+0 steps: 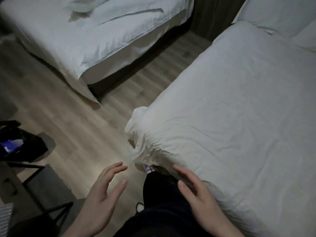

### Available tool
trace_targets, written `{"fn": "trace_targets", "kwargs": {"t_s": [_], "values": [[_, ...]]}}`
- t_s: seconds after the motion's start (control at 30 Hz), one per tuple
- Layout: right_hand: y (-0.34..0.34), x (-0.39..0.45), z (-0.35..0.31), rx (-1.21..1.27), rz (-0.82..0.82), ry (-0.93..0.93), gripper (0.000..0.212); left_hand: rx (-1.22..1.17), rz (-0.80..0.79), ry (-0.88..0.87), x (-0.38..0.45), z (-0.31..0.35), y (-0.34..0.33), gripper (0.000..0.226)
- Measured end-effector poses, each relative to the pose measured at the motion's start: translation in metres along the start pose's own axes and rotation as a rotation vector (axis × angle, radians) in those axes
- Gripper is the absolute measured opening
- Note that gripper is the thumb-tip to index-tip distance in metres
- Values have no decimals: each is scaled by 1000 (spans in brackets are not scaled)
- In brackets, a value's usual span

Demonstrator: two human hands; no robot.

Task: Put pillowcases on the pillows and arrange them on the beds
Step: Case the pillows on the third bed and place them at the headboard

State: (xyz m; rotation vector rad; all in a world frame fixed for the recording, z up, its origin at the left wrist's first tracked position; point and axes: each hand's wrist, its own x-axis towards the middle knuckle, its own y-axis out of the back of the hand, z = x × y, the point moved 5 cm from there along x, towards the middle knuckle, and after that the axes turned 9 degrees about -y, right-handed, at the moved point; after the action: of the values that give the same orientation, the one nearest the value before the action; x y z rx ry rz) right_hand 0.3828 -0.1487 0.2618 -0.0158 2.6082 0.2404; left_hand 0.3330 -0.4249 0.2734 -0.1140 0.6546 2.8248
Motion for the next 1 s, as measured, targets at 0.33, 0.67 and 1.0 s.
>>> {"fn": "trace_targets", "kwargs": {"t_s": [0.33,0.67,1.0], "values": [[-14,141,-81,23,46,-46,37,72,7,-4,170,8,80,36],[-52,281,-208,-91,29,-8,36,70,-24,-20,302,-10,155,41],[-159,418,-298,-30,138,-69,38,91,-112,-74,471,-68,300,38]]}}
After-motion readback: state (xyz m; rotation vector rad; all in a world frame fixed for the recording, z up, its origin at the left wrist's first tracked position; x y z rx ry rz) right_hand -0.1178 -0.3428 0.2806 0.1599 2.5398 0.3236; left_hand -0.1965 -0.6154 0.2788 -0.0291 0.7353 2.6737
